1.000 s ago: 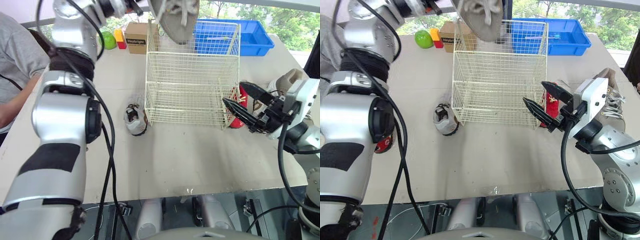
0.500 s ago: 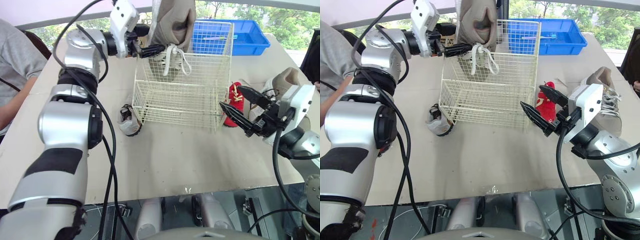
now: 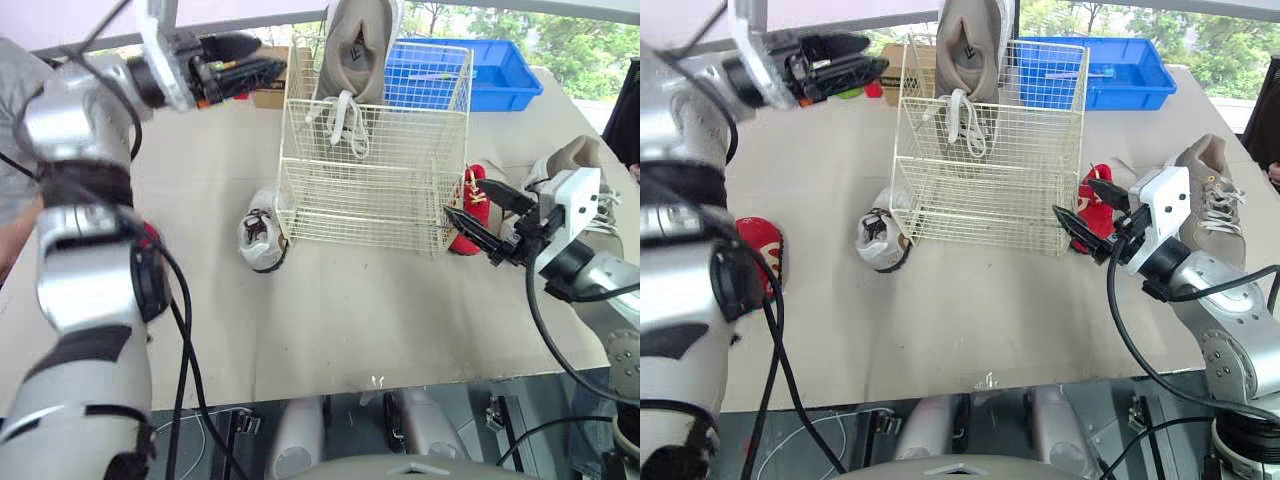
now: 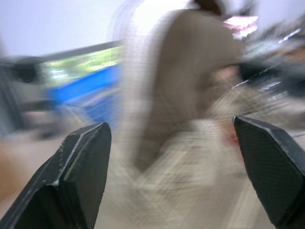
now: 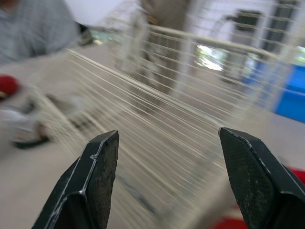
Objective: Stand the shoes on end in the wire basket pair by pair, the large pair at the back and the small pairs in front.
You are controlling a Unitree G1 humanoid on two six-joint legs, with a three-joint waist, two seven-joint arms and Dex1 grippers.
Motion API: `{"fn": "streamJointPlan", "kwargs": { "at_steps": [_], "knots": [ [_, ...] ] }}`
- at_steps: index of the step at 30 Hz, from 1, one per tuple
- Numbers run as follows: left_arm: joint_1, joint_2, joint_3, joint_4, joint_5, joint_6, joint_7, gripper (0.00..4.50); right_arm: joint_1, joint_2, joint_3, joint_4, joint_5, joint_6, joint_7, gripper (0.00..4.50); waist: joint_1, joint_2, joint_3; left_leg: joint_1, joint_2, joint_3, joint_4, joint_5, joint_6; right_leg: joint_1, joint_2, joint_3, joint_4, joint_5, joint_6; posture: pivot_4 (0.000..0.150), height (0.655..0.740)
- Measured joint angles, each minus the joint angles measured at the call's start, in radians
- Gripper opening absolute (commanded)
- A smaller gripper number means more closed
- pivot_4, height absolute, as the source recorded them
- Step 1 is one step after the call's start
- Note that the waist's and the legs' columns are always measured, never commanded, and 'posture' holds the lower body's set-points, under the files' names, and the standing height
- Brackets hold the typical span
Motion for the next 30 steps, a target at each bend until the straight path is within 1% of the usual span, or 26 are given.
{"fn": "streamJointPlan", "kwargs": {
  "at_steps": [1, 2, 3, 4, 5, 7, 10, 14, 17, 19, 22, 24, 25, 26, 28, 30],
  "knots": [
    [0.144, -0.038, 0.04, -0.228, -0.116, 0.125, 0.061, 4.39, -0.007, -0.048, -0.02, 0.014, -0.001, 0.06, -0.024, 3.15, -0.001, 0.001, 0.0, 0.0, 0.0, -0.001, 0.0, 0.0, -0.001, 0.0, -0.002, 0.0, 0.0, 0.0, 0.0, 0.15, 0.74],
    [0.21, -0.069, 0.051, -0.328, -0.175, 0.179, 0.096, 4.39, -0.006, -0.074, -0.038, 0.028, 0.0, 0.09, -0.031, 3.15, 0.0, 0.001, -0.001, 0.0, 0.0, 0.0, 0.0, 0.002, -0.004, 0.0, -0.004, 0.0, 0.0, 0.0, 0.001, 0.15, 0.74],
    [0.329, -0.136, 0.051, -0.502, -0.277, 0.271, 0.172, 4.39, -0.012, -0.111, -0.088, 0.076, 0.004, 0.141, -0.044, 3.15, 0.004, 0.0, 0.0, -0.001, -0.002, -0.001, 0.001, 0.002, -0.004, 0.001, -0.005, -0.002, -0.001, 0.0, 0.001, 0.15, 0.74],
    [0.406, -0.178, 0.049, -0.603, -0.331, 0.321, 0.242, 4.39, -0.018, -0.129, -0.127, 0.116, 0.009, 0.171, -0.053, 3.15, 0.008, -0.001, 0.0, -0.001, -0.002, -0.001, 0.001, 0.002, -0.003, 0.001, -0.005, -0.002, -0.001, 0.0, 0.001, 0.15, 0.74],
    [0.453, -0.2, 0.044, -0.669, -0.357, 0.345, 0.296, 4.39, -0.02, -0.143, -0.148, 0.148, 0.01, 0.188, -0.055, 3.15, 0.014, -0.001, 0.0, 0.0, -0.004, 0.0, 0.001, 0.0, 0.0, 0.002, -0.004, -0.002, 0.0, 0.0, 0.001, 0.15, 0.74],
    [0.516, -0.228, 0.036, -0.781, -0.388, 0.362, 0.379, 4.39, -0.02, -0.188, -0.161, 0.217, -0.001, 0.203, -0.047, 3.15, 0.018, -0.001, 0.0, 0.002, -0.006, 0.002, 0.001, 0.0, 0.001, 0.004, -0.003, -0.002, 0.0, 0.0, 0.001, 0.15, 0.74],
    [0.64, -0.238, -0.037, -0.92, -0.403, 0.355, 0.428, 4.39, -0.061, -0.291, -0.159, 0.331, -0.036, 0.256, -0.036, 3.15, 0.019, 0.002, -0.002, 0.009, -0.007, 0.004, 0.001, 0.0, 0.001, 0.01, -0.002, 0.0, -0.001, 0.0, 0.001, 0.15, 0.74],
    [0.691, -0.235, -0.088, -0.957, -0.394, 0.311, 0.435, 4.39, -0.145, -0.368, -0.161, 0.428, -0.038, 0.327, -0.025, 3.15, 0.019, 0.002, -0.002, 0.017, -0.006, 0.004, 0.001, 0.0, 0.001, 0.018, 0.0, 0.0, -0.003, -0.001, 0.0, 0.15, 0.74],
    [0.721, -0.232, -0.104, -0.98, -0.378, 0.252, 0.437, 4.39, -0.25, -0.429, -0.128, 0.602, -0.062, 0.356, 0.006, 3.15, 0.019, 0.002, -0.002, 0.018, -0.007, 0.006, 0.0, 0.0, 0.001, 0.018, 0.0, 0.003, -0.003, -0.001, 0.0, 0.15, 0.74],
    [0.732, -0.232, -0.13, -0.981, -0.367, 0.219, 0.438, 4.39, -0.309, -0.469, -0.074, 0.725, -0.106, 0.34, 0.039, 3.15, 0.02, 0.002, -0.002, 0.017, -0.007, 0.006, 0.0, -0.001, 0.002, 0.018, 0.0, 0.003, -0.004, -0.001, 0.0, 0.15, 0.74],
    [0.729, -0.26, -0.147, -0.984, -0.361, 0.184, 0.463, 4.39, -0.472, -0.484, 0.125, 0.973, -0.226, 0.242, 0.145, 3.15, 0.014, 0.002, -0.002, 0.018, -0.007, 0.008, 0.0, -0.001, 0.002, 0.018, 0.0, 0.006, -0.004, -0.001, 0.001, 0.15, 0.74],
    [0.724, -0.274, -0.185, -0.997, -0.356, 0.157, 0.472, 4.39, -0.635, -0.445, 0.283, 1.242, -0.356, 0.139, 0.225, 3.15, 0.005, 0.002, -0.001, 0.019, -0.007, 0.01, 0.0, -0.001, 0.002, 0.018, 0.0, 0.008, -0.004, -0.001, 0.001, 0.15, 0.74],
    [0.724, -0.273, -0.194, -1.0, -0.354, 0.149, 0.473, 4.39, -0.668, -0.429, 0.326, 1.312, -0.397, 0.102, 0.25, 3.15, 0.002, 0.002, -0.001, 0.019, -0.007, 0.009, 0.0, -0.001, 0.002, 0.017, 0.001, 0.008, -0.004, -0.001, 0.001, 0.15, 0.74],
    [0.723, -0.273, -0.198, -1.0, -0.353, 0.147, 0.473, 4.39, -0.684, -0.423, 0.348, 1.346, -0.415, 0.087, 0.262, 3.15, 0.0, 0.002, -0.001, 0.019, -0.007, 0.009, -0.001, -0.001, 0.002, 0.017, 0.001, 0.008, -0.004, -0.001, 0.001, 0.15, 0.74],
    [0.727, -0.272, -0.203, -1.0, -0.346, 0.128, 0.48, 4.39, -0.751, -0.386, 0.431, 1.497, -0.508, -0.004, 0.308, 3.15, -0.002, 0.002, -0.001, 0.018, -0.006, 0.008, -0.001, -0.001, 0.002, 0.017, 0.001, 0.007, -0.005, -0.001, 0.001, 0.15, 0.74],
    [0.733, -0.269, -0.208, -0.999, -0.332, 0.106, 0.483, 4.5, -0.811, -0.356, 0.487, 1.638, -0.595, -0.095, 0.328, 2.61, -0.004, 0.002, -0.002, 0.018, -0.006, 0.008, -0.001, -0.001, 0.002, 0.017, 0.001, 0.007, -0.005, -0.001, 0.001, 0.15, 0.74]
  ]
}}
